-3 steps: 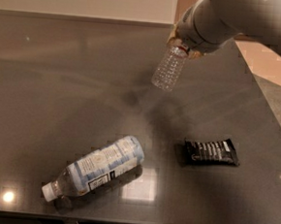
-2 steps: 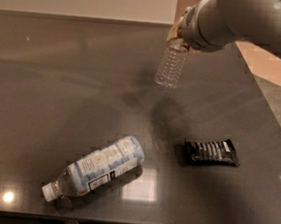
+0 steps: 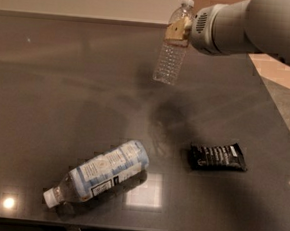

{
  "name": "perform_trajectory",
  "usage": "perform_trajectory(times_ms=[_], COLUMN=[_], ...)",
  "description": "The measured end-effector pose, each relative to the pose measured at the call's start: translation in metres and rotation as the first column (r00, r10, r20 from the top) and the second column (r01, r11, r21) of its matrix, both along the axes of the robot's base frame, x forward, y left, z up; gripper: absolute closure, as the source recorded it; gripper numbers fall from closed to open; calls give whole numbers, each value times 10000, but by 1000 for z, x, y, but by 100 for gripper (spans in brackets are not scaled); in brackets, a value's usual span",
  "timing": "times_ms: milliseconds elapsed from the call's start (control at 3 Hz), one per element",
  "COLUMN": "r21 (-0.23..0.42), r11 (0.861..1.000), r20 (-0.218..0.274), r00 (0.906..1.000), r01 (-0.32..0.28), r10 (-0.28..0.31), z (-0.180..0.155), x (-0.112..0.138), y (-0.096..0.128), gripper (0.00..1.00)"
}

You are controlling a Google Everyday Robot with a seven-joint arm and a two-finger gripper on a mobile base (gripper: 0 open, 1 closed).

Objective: Place water bottle upright

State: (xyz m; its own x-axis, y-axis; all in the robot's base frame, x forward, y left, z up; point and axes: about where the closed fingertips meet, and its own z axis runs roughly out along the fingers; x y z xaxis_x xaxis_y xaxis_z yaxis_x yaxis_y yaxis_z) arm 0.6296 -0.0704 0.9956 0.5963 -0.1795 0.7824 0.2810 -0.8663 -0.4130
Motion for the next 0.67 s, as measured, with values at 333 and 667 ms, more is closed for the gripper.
perform_trajectory(times_ms=[333, 667], r21=[5, -757], r11=[9961, 9863], r20=[914, 2142], r00=[9920, 9637], r01=[-878, -1464], r10=[874, 1595], z=[1, -1], x=[-1, -5], y=[7, 10], gripper=[100, 100])
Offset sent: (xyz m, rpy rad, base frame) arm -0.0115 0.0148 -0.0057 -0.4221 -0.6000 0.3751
